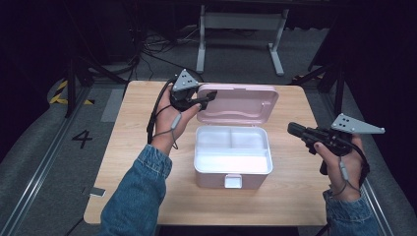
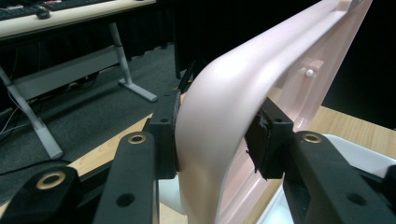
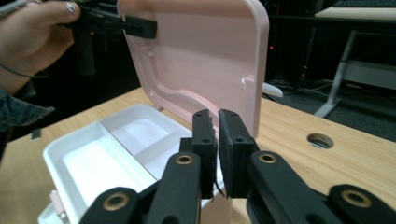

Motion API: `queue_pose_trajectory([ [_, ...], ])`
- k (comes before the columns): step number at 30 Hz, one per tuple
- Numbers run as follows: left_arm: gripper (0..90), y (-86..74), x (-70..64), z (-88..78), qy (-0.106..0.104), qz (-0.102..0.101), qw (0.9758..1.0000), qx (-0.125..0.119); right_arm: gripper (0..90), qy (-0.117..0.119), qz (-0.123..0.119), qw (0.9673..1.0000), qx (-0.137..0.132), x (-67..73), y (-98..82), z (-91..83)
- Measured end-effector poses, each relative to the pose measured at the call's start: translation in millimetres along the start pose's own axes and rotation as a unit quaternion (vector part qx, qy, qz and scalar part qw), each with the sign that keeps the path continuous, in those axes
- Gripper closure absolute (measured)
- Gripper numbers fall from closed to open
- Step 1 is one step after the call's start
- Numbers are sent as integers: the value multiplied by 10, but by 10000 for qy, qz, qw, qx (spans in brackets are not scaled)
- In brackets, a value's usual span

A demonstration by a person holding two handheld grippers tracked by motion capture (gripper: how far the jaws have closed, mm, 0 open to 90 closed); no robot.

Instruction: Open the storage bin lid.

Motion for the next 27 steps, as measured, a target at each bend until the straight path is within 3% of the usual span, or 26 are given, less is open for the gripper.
queue_pose_trajectory([
  [3,596,5,41,49,75,-16,10000,18,809,-188,-140,9996,174,-49,-48,22],
  [11,589,13,142,148,74,-116,9997,184,734,-217,-157,9984,501,-120,-165,66],
  [27,562,-33,366,363,-13,-519,9982,288,693,-225,36,9962,836,-215,-327,40],
])
Point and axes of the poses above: each handheld gripper's, and its own axes: z roughly forward along the jaws, y roughly out of its top, x roughly to its left, the point moved 9 cm from there along z, roughly forward along the jaws, and after that the axes turned 3 degrees about -x, right-handed, at the moved point
